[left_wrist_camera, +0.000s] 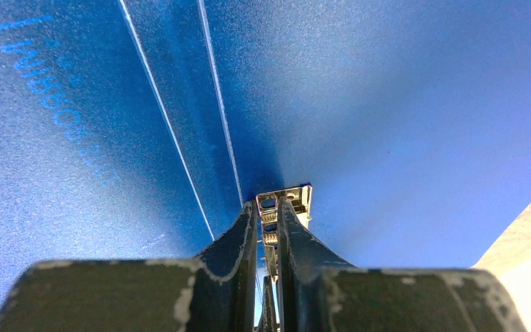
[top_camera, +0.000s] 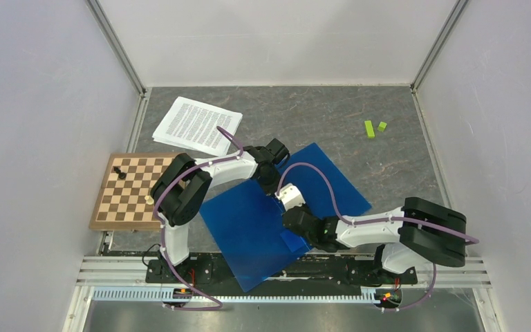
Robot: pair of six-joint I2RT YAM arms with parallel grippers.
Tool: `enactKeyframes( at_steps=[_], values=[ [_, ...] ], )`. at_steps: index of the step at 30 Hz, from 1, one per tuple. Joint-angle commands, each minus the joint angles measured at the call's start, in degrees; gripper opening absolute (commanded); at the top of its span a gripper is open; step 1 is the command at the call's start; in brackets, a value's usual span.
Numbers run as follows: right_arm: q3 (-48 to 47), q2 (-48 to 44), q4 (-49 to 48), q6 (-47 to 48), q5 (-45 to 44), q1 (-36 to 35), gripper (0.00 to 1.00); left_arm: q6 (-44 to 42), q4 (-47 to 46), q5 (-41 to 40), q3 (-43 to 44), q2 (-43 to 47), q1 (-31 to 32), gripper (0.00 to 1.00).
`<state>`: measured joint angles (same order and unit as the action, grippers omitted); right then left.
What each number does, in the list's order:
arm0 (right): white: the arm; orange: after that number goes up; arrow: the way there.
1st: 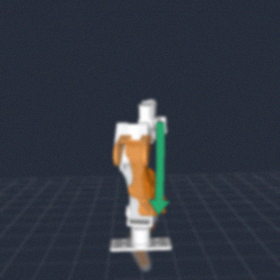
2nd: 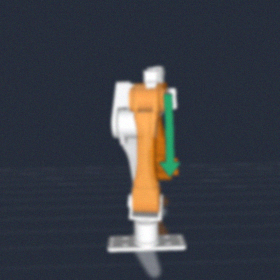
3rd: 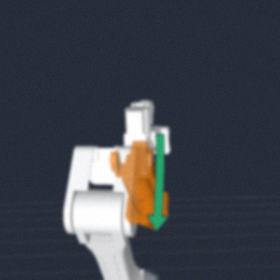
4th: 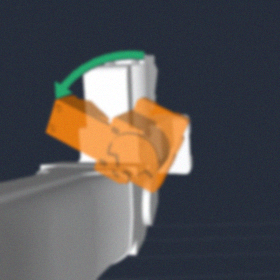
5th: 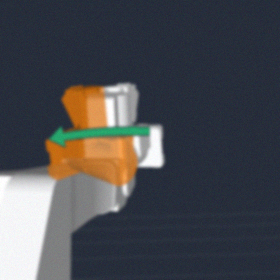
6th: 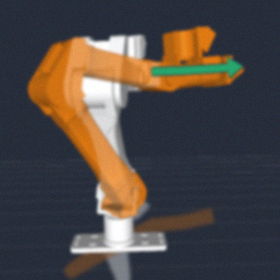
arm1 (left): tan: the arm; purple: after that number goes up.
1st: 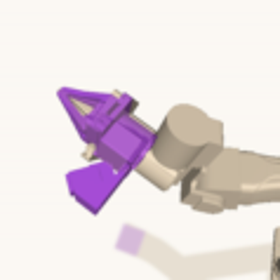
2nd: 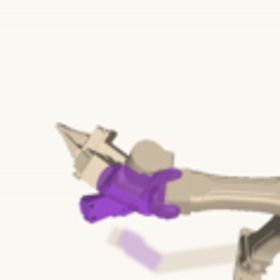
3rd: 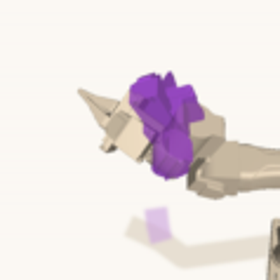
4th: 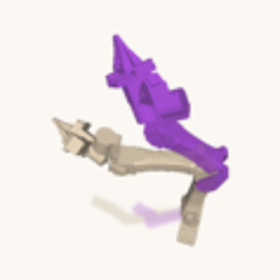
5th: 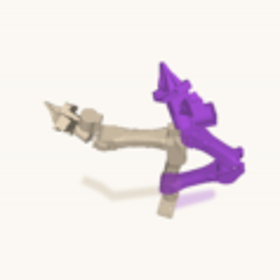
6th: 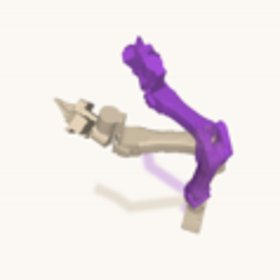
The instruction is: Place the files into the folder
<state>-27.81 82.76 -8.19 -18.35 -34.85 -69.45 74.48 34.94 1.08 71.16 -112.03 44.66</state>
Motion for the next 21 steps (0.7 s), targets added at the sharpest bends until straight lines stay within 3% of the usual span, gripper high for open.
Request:
enactKeyframes(
  at_steps=[1,16,21],
  values=[
    [0.3,6.2,16.0,-3.6,-1.6,-0.8,0.04,-7.3,15.3,-11.5,-9.2,-11.2,-0.8,0.02],
    [-8.5,18.7,31.2,-13.2,-9.8,-1.8,0.02,-8.1,13.9,-11.6,-11.3,-10.4,-1.8,0.02],
    [-8.5,20.0,30.3,-13.7,-7.5,-1.8,0.02,-8.3,13.5,-11.5,-11.7,-10.6,-1.9,0.02]
  ],
)
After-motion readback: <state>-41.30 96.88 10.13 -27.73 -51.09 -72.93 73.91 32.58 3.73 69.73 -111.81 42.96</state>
